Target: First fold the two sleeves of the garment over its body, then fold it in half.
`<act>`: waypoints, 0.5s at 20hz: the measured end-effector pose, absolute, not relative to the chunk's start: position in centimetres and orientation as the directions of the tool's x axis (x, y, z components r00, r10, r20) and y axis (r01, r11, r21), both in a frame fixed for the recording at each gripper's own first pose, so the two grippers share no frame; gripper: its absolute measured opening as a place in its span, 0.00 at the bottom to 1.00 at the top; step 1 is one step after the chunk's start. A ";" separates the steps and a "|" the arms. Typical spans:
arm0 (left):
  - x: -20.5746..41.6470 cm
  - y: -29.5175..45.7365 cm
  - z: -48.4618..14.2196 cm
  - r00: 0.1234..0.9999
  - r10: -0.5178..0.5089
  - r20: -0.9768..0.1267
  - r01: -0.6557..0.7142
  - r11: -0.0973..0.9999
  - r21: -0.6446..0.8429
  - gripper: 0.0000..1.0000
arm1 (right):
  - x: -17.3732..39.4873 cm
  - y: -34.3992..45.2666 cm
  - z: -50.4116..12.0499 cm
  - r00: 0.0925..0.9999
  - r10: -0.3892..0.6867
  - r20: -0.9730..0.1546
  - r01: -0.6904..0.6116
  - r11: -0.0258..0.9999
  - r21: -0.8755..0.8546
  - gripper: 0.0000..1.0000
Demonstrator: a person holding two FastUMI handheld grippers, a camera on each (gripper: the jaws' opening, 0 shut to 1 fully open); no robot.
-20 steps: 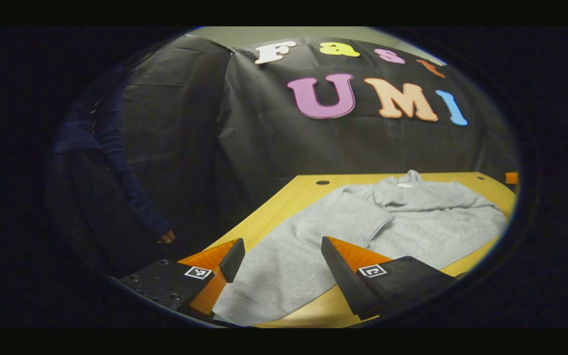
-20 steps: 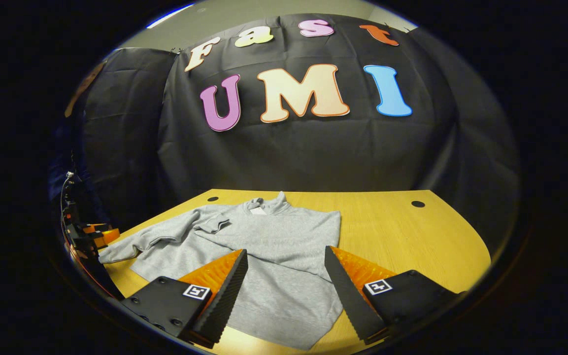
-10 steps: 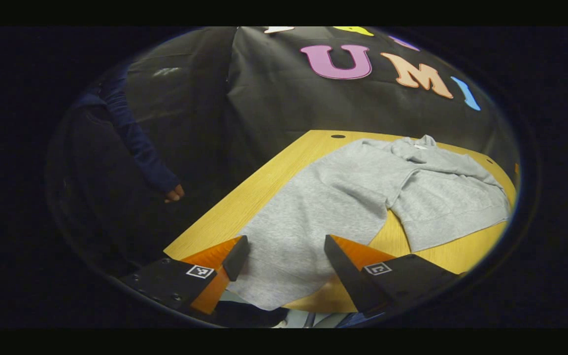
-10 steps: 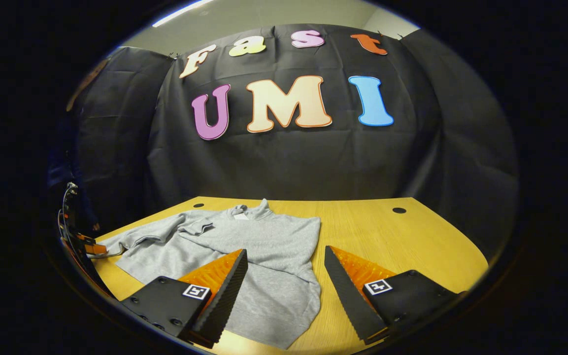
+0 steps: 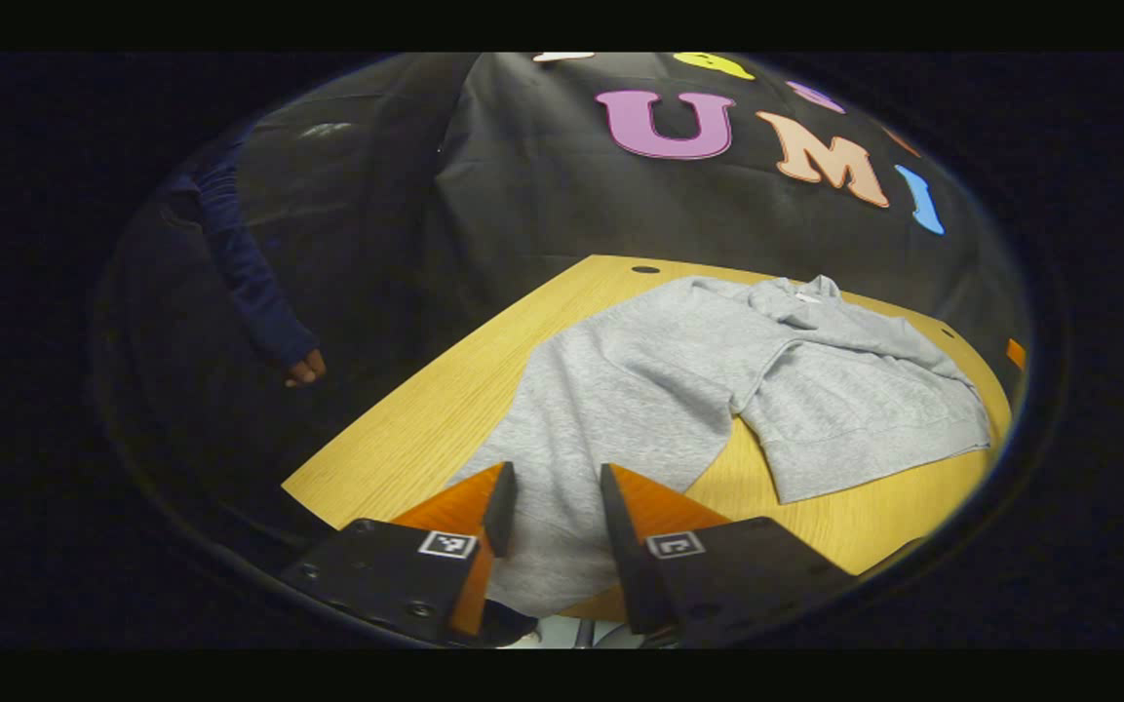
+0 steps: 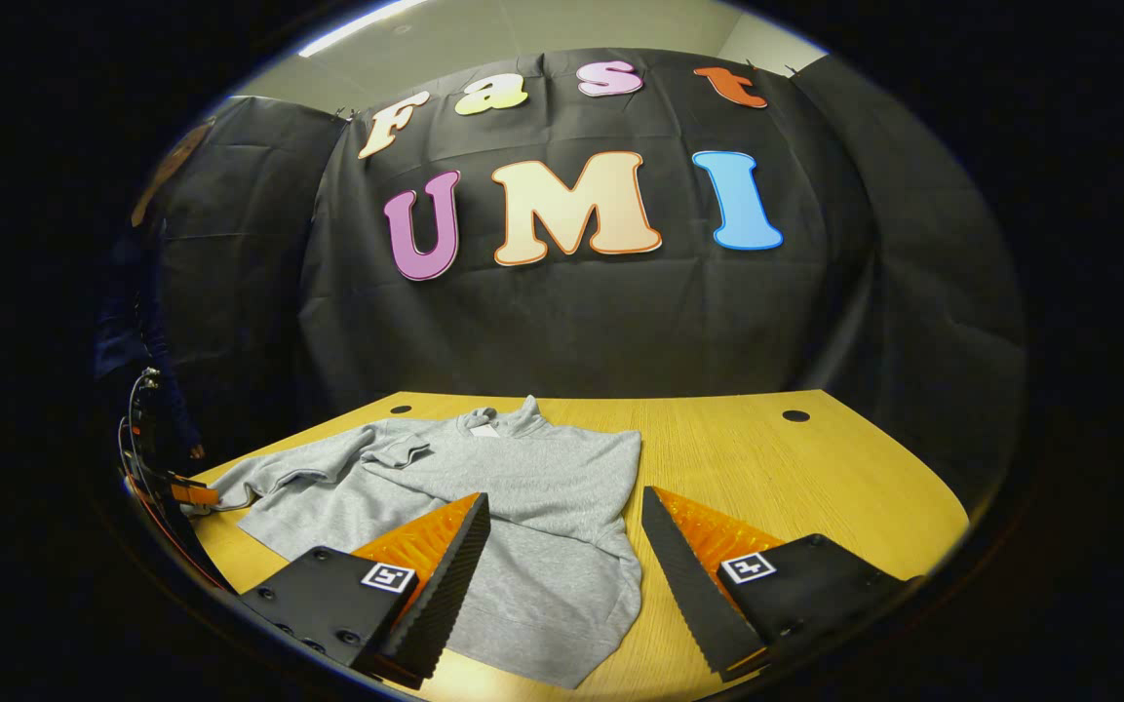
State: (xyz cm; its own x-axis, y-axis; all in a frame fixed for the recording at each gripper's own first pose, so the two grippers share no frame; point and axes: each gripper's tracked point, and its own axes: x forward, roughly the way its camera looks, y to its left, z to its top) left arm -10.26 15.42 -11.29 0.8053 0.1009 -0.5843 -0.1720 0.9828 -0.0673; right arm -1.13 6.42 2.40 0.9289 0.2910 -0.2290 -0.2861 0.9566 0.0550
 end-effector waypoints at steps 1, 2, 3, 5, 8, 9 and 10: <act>-10.2 15.2 -11.2 0.806 0.096 -0.585 -0.170 0.983 -0.073 0.35 | -1.2 6.4 2.3 0.928 0.292 -0.230 -0.287 0.956 0.055 0.98; -10.2 15.2 -11.3 0.804 0.101 -0.586 -0.179 0.981 -0.076 0.26 | -1.2 6.3 2.4 0.928 0.292 -0.230 -0.287 0.956 0.053 0.98; -10.1 15.1 -11.2 0.806 0.100 -0.584 -0.180 0.980 -0.080 0.12 | -1.3 6.2 2.3 0.929 0.291 -0.230 -0.287 0.957 0.052 0.98; -10.2 14.9 -11.2 0.808 0.099 -0.581 -0.179 0.980 -0.083 0.04 | -1.3 6.2 2.5 0.929 0.292 -0.227 -0.287 0.956 0.056 0.98; -10.0 15.0 -11.3 0.800 0.104 -0.591 -0.184 0.980 -0.076 0.00 | -1.3 6.1 2.5 0.929 0.291 -0.228 -0.286 0.957 0.058 0.98; -9.9 14.8 -11.3 0.797 0.108 -0.594 -0.188 0.979 -0.076 0.00 | -1.3 6.0 2.4 0.930 0.289 -0.229 -0.284 0.957 0.056 0.98; -9.8 14.8 -11.2 0.795 0.110 -0.597 -0.192 0.979 -0.075 0.00 | -1.3 6.0 2.4 0.930 0.288 -0.229 -0.283 0.958 0.054 0.98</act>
